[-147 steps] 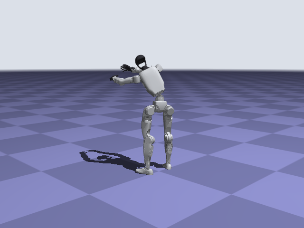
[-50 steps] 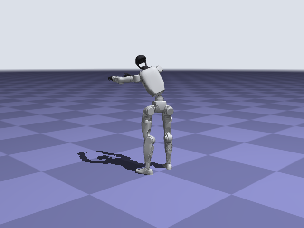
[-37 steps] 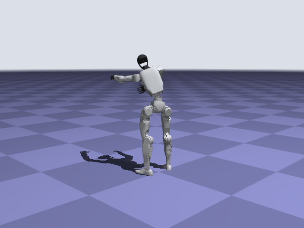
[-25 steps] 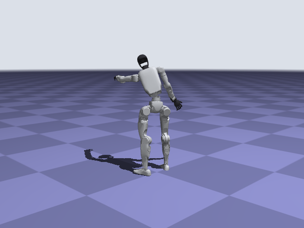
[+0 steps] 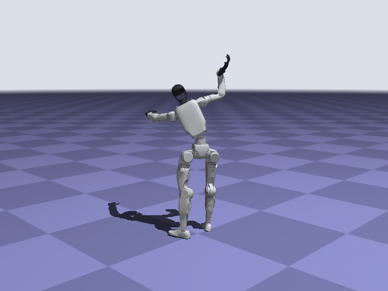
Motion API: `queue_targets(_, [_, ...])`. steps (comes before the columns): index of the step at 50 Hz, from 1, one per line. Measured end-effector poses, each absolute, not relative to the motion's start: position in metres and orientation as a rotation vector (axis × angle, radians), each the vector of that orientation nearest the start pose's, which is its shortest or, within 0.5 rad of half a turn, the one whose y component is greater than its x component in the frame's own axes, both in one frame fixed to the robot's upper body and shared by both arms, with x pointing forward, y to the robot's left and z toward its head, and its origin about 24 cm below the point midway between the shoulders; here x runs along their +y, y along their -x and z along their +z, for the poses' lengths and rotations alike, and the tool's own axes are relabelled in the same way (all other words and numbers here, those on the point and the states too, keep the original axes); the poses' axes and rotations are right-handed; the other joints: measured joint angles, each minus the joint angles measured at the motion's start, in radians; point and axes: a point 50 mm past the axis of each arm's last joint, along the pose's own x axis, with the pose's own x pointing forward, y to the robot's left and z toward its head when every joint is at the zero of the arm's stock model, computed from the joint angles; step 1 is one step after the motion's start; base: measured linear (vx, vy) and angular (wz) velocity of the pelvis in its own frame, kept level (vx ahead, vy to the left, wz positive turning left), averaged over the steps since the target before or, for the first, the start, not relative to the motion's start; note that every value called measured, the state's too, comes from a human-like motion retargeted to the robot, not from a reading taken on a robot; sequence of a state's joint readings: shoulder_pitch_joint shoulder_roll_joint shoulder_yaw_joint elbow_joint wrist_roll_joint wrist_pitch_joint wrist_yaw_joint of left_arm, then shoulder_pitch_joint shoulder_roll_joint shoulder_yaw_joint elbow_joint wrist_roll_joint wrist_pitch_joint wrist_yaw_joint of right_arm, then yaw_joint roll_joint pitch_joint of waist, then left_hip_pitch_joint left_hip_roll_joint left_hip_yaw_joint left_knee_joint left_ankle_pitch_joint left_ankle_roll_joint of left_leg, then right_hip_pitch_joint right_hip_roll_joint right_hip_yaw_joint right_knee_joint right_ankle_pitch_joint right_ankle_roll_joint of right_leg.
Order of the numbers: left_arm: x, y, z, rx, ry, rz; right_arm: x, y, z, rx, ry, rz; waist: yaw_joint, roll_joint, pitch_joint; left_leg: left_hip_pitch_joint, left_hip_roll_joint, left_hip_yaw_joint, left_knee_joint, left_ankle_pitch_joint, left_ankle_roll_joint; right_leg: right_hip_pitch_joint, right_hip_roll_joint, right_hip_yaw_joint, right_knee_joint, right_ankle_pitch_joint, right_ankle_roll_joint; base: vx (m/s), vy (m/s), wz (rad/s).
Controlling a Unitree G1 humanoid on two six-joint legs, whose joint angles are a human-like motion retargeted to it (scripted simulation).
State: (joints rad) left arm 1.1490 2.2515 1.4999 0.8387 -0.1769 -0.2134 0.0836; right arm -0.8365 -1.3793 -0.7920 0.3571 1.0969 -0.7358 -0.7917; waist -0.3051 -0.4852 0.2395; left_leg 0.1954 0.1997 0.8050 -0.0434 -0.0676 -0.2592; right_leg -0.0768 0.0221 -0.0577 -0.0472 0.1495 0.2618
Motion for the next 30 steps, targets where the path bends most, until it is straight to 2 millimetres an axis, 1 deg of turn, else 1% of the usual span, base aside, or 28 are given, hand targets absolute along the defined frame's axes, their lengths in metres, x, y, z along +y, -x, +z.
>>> queue_targets(1, [0.344,-0.271,0.431,-0.286,-1.648,0.505,-0.413,-0.04,0.461,-1.874,-0.445,-1.124,0.004,0.002,0.001,-0.008,0.003,-0.006,0.003,-0.002,0.002,-0.005,-0.003,-0.003,0.002,-0.002,0.0,0.02,0.02,0.28])
queue_targets(2, [0.343,-0.271,0.433,-0.289,-1.648,0.503,-0.4,-0.044,0.48,-1.816,-0.288,-1.193,0.006,0.002,0.0,-0.015,0.005,-0.012,0.007,-0.004,0.002,-0.009,-0.006,-0.007,0.003,-0.004,0.0,0.0,0.04,0.3])
queue_targets(3, [0.34,-0.271,0.434,-0.343,-1.61,0.52,-0.365,-0.05,0.489,-2.039,-0.69,-0.861,0.003,0.001,-0.006,-0.02,0.006,-0.017,0.01,-0.003,0.0,-0.009,-0.007,-0.012,0.003,-0.002,0.0,-0.04,0.04,0.36])
queue_targets(4, [0.341,-0.27,0.435,-0.358,-1.586,0.535,-0.334,-0.061,0.508,-2.071,-0.84,-0.68,-0.013,0.003,-0.019,-0.028,0.005,-0.025,0.013,-0.003,0.0,-0.012,-0.013,-0.017,0.003,-0.003,0.0,-0.04,0.04,0.41])
queue_targets(5, [0.344,-0.268,0.436,-0.355,-1.569,0.549,-0.299,-0.068,0.533,-2.072,-0.825,-0.588,-0.036,0.006,-0.035,-0.037,0.003,-0.034,0.016,-0.004,0.0,-0.015,-0.021,-0.021,0.004,-0.004,0.0,-0.02,0.04,0.41])
queue_targets(8, [0.338,-0.267,0.442,-0.397,-1.53,0.528,-0.218,-0.077,0.573,-2.039,-0.696,-0.348,-0.025,0.013,-0.027,-0.057,-0.003,-0.054,0.022,-0.005,0.001,-0.023,-0.04,-0.031,0.007,-0.01,0.0,-0.02,0.05,0.38])
queue_targets(10, [0.332,-0.266,0.446,-0.427,-1.507,0.507,-0.162,-0.086,0.588,-1.99,-0.562,-0.181,-0.005,0.016,-0.005,-0.069,-0.008,-0.067,0.024,-0.004,0.003,-0.028,-0.052,-0.037,0.008,-0.012,0.0,-0.05,0.04,0.35])
queue_targets(12, [0.329,-0.264,0.451,-0.454,-1.483,0.499,-0.104,-0.114,0.592,-1.86,-0.401,-0.04,0.014,0.018,0.021,-0.08,-0.012,-0.08,0.022,-0.001,0.007,-0.032,-0.06,-0.046,0.008,-0.012,0.0,-0.06,0.01,0.35])
queue_targets(13, [0.328,-0.262,0.453,-0.465,-1.472,0.5,-0.073,-0.135,0.589,-1.76,-0.313,0.016,0.023,0.018,0.032,-0.085,-0.014,-0.087,0.019,0.002,0.009,-0.034,-0.063,-0.05,0.008,-0.011,0.0,-0.07,0.0,0.35])
queue_targets(14, [0.328,-0.261,0.456,-0.47,-1.463,0.507,-0.04,-0.163,0.579,-1.627,-0.216,0.066,0.03,0.018,0.042,-0.09,-0.015,-0.094,0.015,0.005,0.012,-0.036,-0.065,-0.056,0.007,-0.01,0.0,-0.07,-0.01,0.36])
queue_targets(15, [0.329,-0.259,0.458,-0.473,-1.455,0.516,-0.005,-0.192,0.564,-1.478,-0.113,0.117,0.035,0.018,0.051,-0.094,-0.017,-0.101,0.011,0.009,0.015,-0.037,-0.068,-0.062,0.006,-0.009,0.0,-0.06,-0.03,0.37])
queue_targets(16, [0.329,-0.258,0.459,-0.474,-1.457,0.523,0.025,-0.226,0.539,-1.285,-0.042,0.179,0.046,0.018,0.061,-0.099,-0.018,-0.108,0.006,0.013,0.018,-0.04,-0.069,-0.069,0.005,-0.007,0.0,-0.06,-0.04,0.38])
queue_targets(17, [0.329,-0.258,0.46,-0.474,-1.46,0.528,0.054,-0.256,0.509,-1.095,0.022,0.246,0.058,0.018,0.072,-0.104,-0.019,-0.116,0.001,0.017,0.021,-0.042,-0.07,-0.077,0.004,-0.006,0.0,-0.06,-0.05,0.4])
queue_targets(18, [0.328,-0.258,0.46,-0.476,-1.461,0.531,0.077,-0.281,0.474,-0.909,0.067,0.316,0.07,0.019,0.084,-0.108,-0.02,-0.124,-0.003,0.021,0.025,-0.043,-0.071,-0.085,0.004,-0.005,0.0,-0.05,-0.04,0.42])
queue_targets(19, [0.326,-0.258,0.46,-0.479,-1.474,0.527,0.094,-0.299,0.44,-0.764,0.104,0.362,0.083,0.02,0.097,-0.113,-0.021,-0.133,-0.006,0.024,0.028,-0.044,-0.072,-0.093,0.005,-0.005,0.0,-0.04,-0.03,0.43])
queue_targets(20, [0.324,-0.259,0.46,-0.483,-1.491,0.518,0.106,-0.313,0.406,-0.641,0.138,0.398,0.096,0.022,0.111,-0.117,-0.022,-0.143,-0.009,0.027,0.032,-0.045,-0.074,-0.101,0.006,-0.006,0.0,-0.04,-0.03,0.48])
queue_targets(22, [0.316,-0.262,0.458,-0.503,-1.554,0.498,0.106,-0.332,0.361,-0.537,0.162,0.383,0.121,0.026,0.135,-0.13,-0.024,-0.167,-0.014,0.033,0.037,-0.049,-0.079,-0.123,0.012,-0.009,0.0,-0.03,-0.02,0.57])
queue_targets(23, [0.312,-0.263,0.457,-0.516,-1.583,0.486,0.102,-0.34,0.344,-0.513,0.172,0.355,0.131,0.029,0.144,-0.136,-0.027,-0.179,-0.018,0.037,0.039,-0.052,-0.083,-0.135,0.016,-0.012,0.0,-0.02,0.01,0.62])
queue_targets(25, [0.304,-0.266,0.454,-0.534,-1.628,0.462,0.088,-0.354,0.316,-0.479,0.192,0.293,0.142,0.036,0.158,-0.145,-0.034,-0.203,-0.025,0.042,0.039,-0.054,-0.095,-0.156,0.025,-0.02,0.0,0.01,0.05,0.62])
queue_targets(28, [0.301,-0.269,0.451,-0.525,-1.64,0.435,0.063,-0.372,0.286,-0.417,0.231,0.225,0.142,0.06,0.159,-0.147,-0.048,-0.224,-0.036,0.045,0.028,-0.053,-0.115,-0.17,0.039,-0.036,0.0,0.05,0.13,0.42])
queue_targets(30, [0.302,-0.27,0.449,-0.504,-1.634,0.425,0.046,-0.381,0.271,-0.379,0.251,0.19,0.133,0.079,0.155,-0.144,-0.061,-0.231,-0.038,0.04,0.019,-0.048,-0.134,-0.171,0.046,-0.047,0.0,0.08,0.19,0.23])
